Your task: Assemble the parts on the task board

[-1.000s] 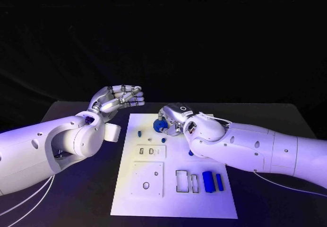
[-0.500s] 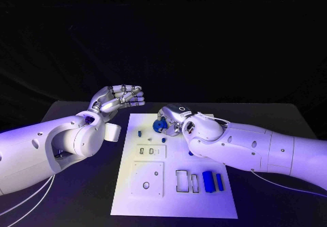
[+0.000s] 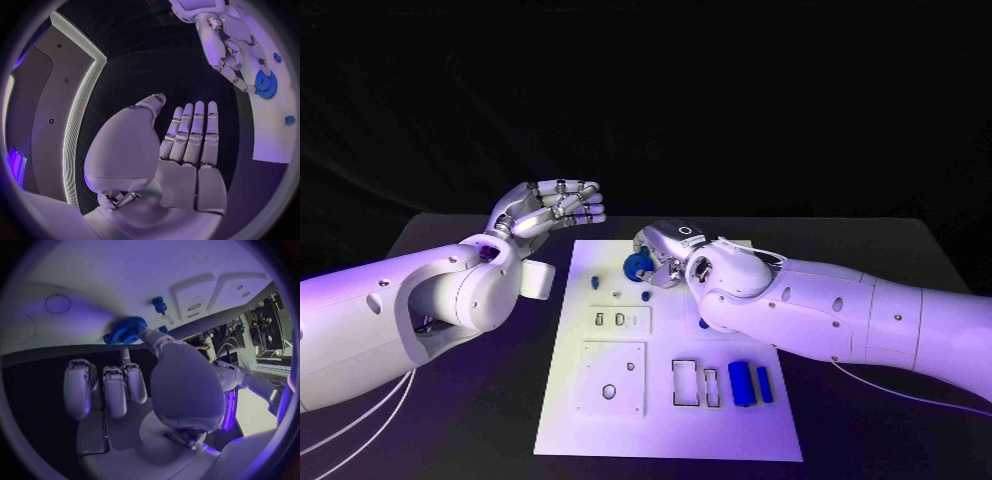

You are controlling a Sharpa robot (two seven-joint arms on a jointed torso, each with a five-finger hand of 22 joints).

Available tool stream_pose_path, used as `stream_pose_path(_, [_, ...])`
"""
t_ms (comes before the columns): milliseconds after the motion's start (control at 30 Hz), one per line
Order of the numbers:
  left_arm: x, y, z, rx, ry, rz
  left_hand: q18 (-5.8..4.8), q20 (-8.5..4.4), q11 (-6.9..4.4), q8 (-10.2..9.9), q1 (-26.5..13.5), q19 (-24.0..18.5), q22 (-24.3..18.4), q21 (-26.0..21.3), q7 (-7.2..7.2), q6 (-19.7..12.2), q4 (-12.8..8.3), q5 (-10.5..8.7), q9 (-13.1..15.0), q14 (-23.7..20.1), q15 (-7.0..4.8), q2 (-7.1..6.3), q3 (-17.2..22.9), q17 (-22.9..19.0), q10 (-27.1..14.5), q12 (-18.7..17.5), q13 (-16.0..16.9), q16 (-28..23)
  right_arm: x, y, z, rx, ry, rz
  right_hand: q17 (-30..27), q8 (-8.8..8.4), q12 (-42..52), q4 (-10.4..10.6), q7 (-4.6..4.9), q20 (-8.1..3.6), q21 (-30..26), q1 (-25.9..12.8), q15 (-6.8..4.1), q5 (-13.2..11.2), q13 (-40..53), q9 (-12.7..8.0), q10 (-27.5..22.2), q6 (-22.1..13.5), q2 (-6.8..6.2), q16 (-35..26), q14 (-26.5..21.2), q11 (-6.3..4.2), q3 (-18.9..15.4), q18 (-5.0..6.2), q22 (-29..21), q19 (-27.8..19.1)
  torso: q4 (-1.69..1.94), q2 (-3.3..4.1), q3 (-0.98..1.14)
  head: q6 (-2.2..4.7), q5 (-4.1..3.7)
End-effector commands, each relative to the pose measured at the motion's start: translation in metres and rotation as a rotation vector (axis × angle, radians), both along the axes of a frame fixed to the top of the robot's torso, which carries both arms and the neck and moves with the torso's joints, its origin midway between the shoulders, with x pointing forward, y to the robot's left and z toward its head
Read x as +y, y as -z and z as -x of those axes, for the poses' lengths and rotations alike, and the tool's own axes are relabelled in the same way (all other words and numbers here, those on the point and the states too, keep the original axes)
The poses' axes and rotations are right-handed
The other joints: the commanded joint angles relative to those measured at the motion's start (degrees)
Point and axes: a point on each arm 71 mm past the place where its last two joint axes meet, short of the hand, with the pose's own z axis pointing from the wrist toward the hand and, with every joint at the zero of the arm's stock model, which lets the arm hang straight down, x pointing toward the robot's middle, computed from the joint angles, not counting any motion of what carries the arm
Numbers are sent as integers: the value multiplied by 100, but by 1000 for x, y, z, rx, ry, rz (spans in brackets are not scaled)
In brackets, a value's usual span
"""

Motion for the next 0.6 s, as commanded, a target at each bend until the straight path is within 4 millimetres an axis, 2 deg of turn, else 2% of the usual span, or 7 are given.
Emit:
stream_pose_path(33, [-2, -1, 0, -3, 19, 9, 57, 27, -6, -28, -52, -6, -9, -38, 28, -45, -12, -35, 1, -53, 1, 9, 35, 5, -44, -30, 9, -38, -1, 1, 1, 15, 0, 6, 1505, -28, -21, 67, -11, 63, -17, -103, 48, 32, 606, -31, 10, -18, 12, 23, 617, 28, -92, -41, 391, 13, 3, 1, 3, -2, -4])
stream_pose_path(133, [-2, -1, 0, -2, 17, 8, 57, 27, -5, -29, -54, -6, -11, -39, 29, -47, -12, -36, 1, -54, 1, 9, 35, 8, -46, -30, 9, -39, -2, 3, 1, 33, -1, 10, 1505, 8, 39, 240, -27, 66, 6, -250, 43, 228, 671, -71, 72, 69, 79, 23, 617, 16, -164, -48, 430, 37, -2, -1, 0, -3, -7])
stream_pose_path(300, [-1, -1, 0, -2, 15, 7, 57, 27, -5, -29, -54, -6, -11, -39, 29, -47, -12, -36, 1, -54, 1, 9, 35, 8, -46, -30, 9, -39, -5, 5, 0, 63, 3, 13, 1505, 49, 91, 452, -56, 49, 27, -385, 22, 394, 729, -129, 130, 182, 161, 23, 617, -10, -212, -55, 468, 59, -7, -2, 3, -11, 1])
stream_pose_path(500, [-1, -1, 0, -2, 15, 7, 57, 28, -3, -34, -56, -6, -12, -39, 32, -55, -15, -35, 0, -56, 2, 3, 34, 10, -52, -32, 9, -42, -8, 9, -1, 121, 17, 23, 1505, 9, 99, 740, -57, 38, 18, -672, 16, 470, 738, -241, 143, 154, 210, 23, 617, -11, -341, -55, 478, 59, -4, 1, 4, -20, 6])
stream_pose_path(600, [-1, -1, 0, -2, 14, 7, 57, 28, -3, -34, -56, -6, -12, -39, 32, -55, -15, -35, 0, -56, 2, 3, 34, 10, -52, -32, 9, -42, -9, 10, -1, 133, 27, 23, 1505, -8, 95, 756, -50, 43, 13, -803, 23, 424, 734, -285, 140, 128, 227, 23, 617, -3, -439, -54, 480, 58, -2, 0, 4, -20, -1])
